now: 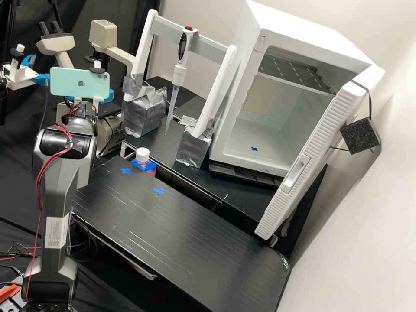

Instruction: Move the petri dish to the microscope

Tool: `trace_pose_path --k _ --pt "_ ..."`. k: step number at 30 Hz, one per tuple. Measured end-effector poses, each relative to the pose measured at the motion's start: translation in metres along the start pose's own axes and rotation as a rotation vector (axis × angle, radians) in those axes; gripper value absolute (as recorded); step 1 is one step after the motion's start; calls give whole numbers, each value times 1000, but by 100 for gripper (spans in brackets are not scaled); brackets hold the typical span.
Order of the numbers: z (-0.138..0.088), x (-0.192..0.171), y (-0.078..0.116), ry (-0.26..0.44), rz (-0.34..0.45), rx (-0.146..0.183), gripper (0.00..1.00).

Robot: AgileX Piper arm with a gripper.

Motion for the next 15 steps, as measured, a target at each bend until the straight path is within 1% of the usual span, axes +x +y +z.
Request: trace_pose_path --k 3,6,7,8,9,10,11,12,15 --pt "-2 -28 -4 44 23 3 100" --pt "-5 -55 -6 84 57 -5 100" --pt "-4 -65 -9 87 63 -5 100" --pt "-4 -79 -7 105 95 -12 100" --pt "-2 -84 -10 101 98 -16 100" --pt "-1 -95 -10 111 118 -18 100" --pt "-1 -109 -8 130 155 -16 100" --pt "2 -118 -9 134 166 -18 100" --pt "9 -146 -8 150 236 -13 100"
